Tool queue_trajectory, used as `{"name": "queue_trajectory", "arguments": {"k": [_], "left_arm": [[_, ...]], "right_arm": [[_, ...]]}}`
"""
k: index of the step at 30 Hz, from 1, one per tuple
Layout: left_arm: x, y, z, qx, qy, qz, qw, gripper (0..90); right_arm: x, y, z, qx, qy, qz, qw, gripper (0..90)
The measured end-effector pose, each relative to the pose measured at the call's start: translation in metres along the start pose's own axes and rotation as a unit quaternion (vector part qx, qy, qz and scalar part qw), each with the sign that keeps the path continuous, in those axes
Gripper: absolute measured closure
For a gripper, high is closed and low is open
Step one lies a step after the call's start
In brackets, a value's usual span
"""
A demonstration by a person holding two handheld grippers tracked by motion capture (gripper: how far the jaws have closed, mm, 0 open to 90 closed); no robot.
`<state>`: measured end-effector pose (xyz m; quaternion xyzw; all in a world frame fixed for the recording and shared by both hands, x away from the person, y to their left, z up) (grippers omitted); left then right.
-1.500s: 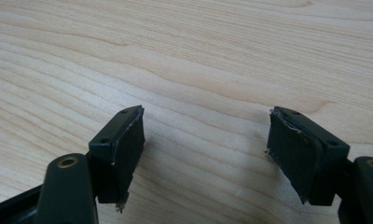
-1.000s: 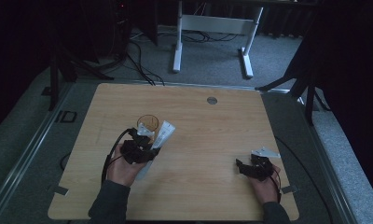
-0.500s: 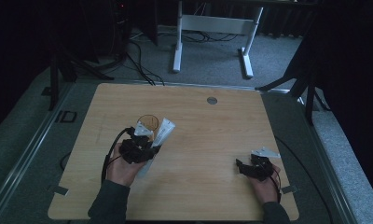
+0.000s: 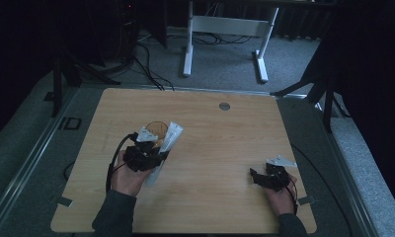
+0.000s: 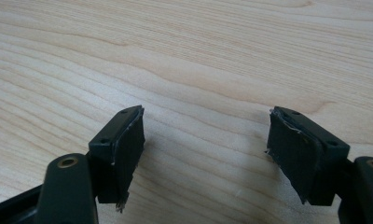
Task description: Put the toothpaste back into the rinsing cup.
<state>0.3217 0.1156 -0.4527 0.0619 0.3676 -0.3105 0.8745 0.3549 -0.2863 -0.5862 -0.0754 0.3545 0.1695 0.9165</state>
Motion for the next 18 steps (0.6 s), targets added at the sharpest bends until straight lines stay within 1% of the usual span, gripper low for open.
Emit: {"name": "queue_trajectory", "arguments": {"k": [6,10,13,14,18], "left_arm": [[-0.0014,0.0018,0.0011,-0.005,-0.005,-0.001,1.0,72.0],[-0.0022,0.0043,0.0025,-0.012,-0.013,-0.005,0.9998,72.0],[-0.0033,0.0057,0.004,-0.015,-0.02,-0.004,0.9997,72.0],[-0.0034,0.006,0.0046,-0.019,-0.024,-0.004,0.9995,72.0],[-0.0043,0.0074,0.0058,-0.022,-0.028,-0.004,0.9993,72.0]], "right_arm": [[0.0,0.0,0.0,0.0,0.0,0.0,1.0,27.1],[0.0,0.0,0.0,0.0,0.0,0.0,1.0,27.1],[0.0,-0.0001,0.0,-0.001,0.0,0.0,1.0,27.1],[0.0,-0.0001,0.0,0.0,0.0,0.0,1.0,27.1],[0.0,0.0,0.0,0.0,0.0,0.0,1.0,27.1]]}}
Point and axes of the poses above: each handheld gripper's, and its own axes: x roughly forward along the jaws, z roughly out of its top, y roughly to its left, the point moved 4 cm from there along x, roughly forward along the jaws, and after that the axes turned 1 degree about -z, right-handed, at the moved point
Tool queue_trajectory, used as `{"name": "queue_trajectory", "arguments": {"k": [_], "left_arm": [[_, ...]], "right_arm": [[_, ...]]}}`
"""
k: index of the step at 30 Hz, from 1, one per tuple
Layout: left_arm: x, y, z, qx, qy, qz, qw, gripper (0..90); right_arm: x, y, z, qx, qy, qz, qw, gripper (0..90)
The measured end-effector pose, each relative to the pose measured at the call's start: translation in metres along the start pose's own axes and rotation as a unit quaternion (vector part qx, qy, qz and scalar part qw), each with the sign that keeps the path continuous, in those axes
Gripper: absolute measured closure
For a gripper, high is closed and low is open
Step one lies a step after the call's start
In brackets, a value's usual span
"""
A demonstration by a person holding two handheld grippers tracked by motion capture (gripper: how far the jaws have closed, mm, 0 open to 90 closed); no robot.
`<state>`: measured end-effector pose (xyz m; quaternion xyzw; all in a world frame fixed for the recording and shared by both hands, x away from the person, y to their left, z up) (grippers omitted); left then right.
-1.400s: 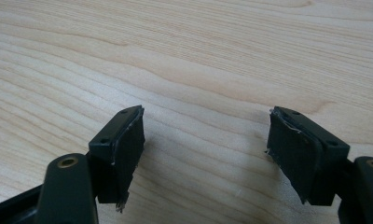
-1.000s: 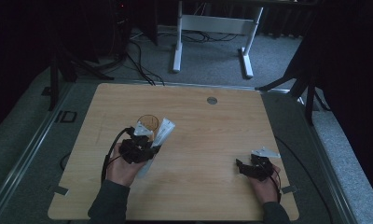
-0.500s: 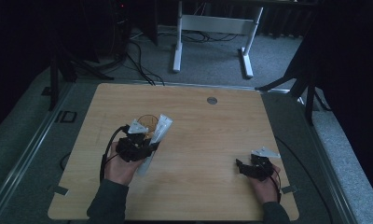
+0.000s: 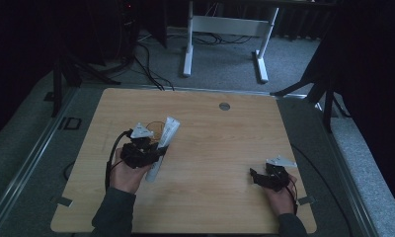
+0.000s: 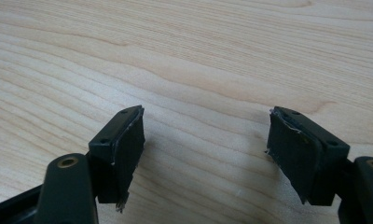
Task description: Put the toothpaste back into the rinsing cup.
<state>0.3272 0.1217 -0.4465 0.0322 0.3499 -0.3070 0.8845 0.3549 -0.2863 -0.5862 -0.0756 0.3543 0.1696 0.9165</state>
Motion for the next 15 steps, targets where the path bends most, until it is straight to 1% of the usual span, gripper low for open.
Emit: {"name": "queue_trajectory", "arguments": {"k": [15], "left_arm": [[-0.0029,0.0057,0.0027,-0.007,-0.013,0.002,0.9999,72.0]], "right_arm": [[0.0,0.0,0.0,0.0,0.0,0.0,1.0,27.1]]}}
Point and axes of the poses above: each handheld gripper's, and its own axes: x roughly forward along the jaws, z roughly out of its top, y roughly to its left, the point moved 4 cm from there along x, roughly forward along the jaws, and after that the axes turned 1 degree about -z, right-handed, at the moved point
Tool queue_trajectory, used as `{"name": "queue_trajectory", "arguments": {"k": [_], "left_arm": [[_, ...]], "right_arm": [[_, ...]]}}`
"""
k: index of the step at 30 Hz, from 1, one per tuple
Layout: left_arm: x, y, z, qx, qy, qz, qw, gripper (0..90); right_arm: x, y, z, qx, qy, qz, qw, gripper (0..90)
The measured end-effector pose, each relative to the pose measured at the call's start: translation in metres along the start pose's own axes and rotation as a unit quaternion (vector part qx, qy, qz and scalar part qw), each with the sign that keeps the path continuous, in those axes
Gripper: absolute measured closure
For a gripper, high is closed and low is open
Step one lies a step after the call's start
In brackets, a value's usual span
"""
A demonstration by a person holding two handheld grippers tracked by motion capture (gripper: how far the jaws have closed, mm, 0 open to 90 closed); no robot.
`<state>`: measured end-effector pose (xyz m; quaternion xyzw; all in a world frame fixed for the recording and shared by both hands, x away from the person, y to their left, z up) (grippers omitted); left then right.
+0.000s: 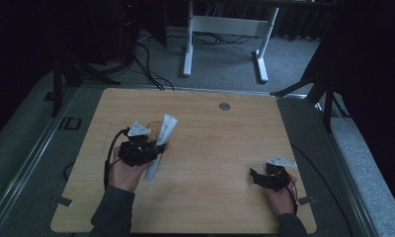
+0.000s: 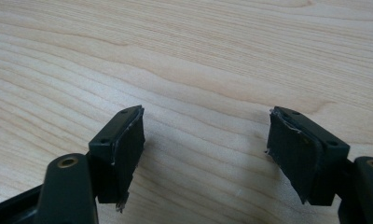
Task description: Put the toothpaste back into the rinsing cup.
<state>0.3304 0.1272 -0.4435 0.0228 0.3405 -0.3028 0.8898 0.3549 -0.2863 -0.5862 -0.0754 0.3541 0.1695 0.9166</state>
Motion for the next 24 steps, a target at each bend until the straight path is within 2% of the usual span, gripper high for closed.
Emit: {"name": "queue_trajectory", "arguments": {"k": [24], "left_arm": [[-0.0023,0.0055,0.0049,-0.01,-0.019,0.01,0.9997,72.0]], "right_arm": [[0.0,-0.0001,0.0,-0.001,0.0,0.0,1.0,27.1]]}}
Point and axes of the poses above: each handheld gripper's, and its own axes: x roughly forward along the jaws, z roughly out of its top, y roughly to its left, the point moved 4 cm from there along x, roughly forward along the jaws, and after that the axes turned 1 degree about -z, right-handed, at the moved point
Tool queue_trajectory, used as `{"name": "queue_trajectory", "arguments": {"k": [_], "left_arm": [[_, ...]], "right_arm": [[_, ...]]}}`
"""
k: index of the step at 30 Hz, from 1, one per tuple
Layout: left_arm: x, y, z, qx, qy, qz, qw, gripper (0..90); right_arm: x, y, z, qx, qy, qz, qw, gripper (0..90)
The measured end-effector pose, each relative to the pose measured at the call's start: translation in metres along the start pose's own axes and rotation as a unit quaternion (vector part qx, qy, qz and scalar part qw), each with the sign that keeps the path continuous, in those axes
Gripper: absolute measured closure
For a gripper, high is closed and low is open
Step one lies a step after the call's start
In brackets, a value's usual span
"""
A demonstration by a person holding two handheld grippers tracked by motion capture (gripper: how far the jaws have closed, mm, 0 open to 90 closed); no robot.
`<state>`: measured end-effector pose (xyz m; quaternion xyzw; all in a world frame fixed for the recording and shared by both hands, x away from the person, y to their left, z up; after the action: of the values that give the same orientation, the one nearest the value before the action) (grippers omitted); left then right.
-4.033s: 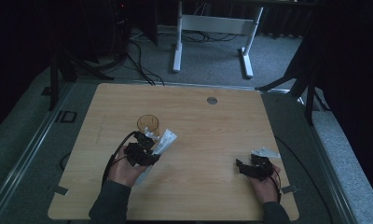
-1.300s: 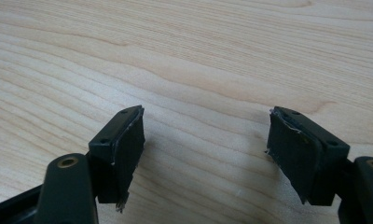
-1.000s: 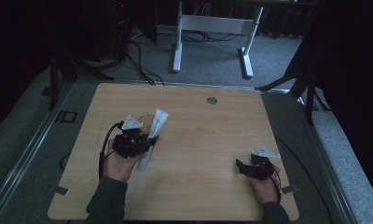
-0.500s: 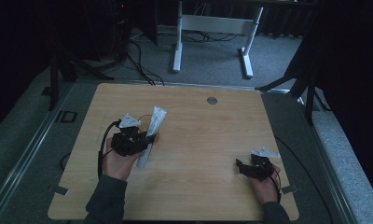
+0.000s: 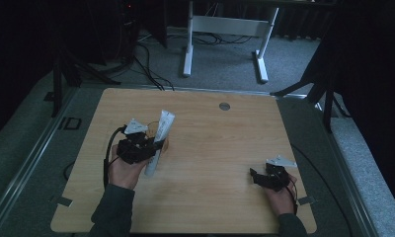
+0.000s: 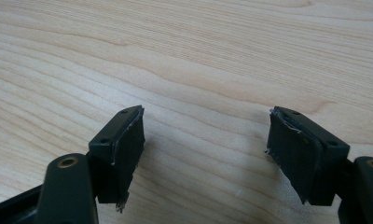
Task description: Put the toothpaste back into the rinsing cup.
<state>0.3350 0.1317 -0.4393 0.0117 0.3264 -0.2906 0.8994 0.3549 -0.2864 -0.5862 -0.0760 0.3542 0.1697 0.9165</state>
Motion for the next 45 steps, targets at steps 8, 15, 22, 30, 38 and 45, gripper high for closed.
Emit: {"name": "queue_trajectory", "arguments": {"k": [8,15,22,30,38,45], "left_arm": [[0.001,0.001,0.002,0.003,-0.005,0.002,1.0,72.0],[0.002,0.003,0.003,0.006,-0.011,0.002,0.9999,72.0],[0.002,0.005,0.004,0.005,-0.016,0.007,0.9998,72.0],[0.002,0.007,0.005,0.005,-0.027,0.01,0.9996,72.0],[0.002,0.008,0.008,0.008,-0.035,0.016,0.9992,72.0],[0.001,0.009,0.011,0.01,-0.04,0.018,0.999,72.0]], "right_arm": [[0.0,0.0,0.0,0.001,0.0,0.0,1.0,27.1],[0.0,0.0,0.0,0.001,0.0,0.0,1.0,27.1],[0.0,0.0,0.0,0.001,0.0,0.0,1.0,27.1],[0.0,0.0,0.0,0.0,0.0,0.0,1.0,27.1],[0.0,0.0,0.0,0.001,0.0,0.0,1.0,27.1],[0.0,0.0,0.0,0.0,0.0,0.0,1.0,27.1]]}}
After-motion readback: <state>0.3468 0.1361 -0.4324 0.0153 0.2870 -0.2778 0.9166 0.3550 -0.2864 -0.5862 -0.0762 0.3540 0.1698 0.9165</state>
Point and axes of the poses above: each handheld gripper's, and its own axes: x roughly forward along the jaws, z roughly out of its top, y roughly to its left, the point moved 4 cm from there along x, roughly forward along the jaws, and after that the axes turned 1 degree about -z, right-handed, at the moved point
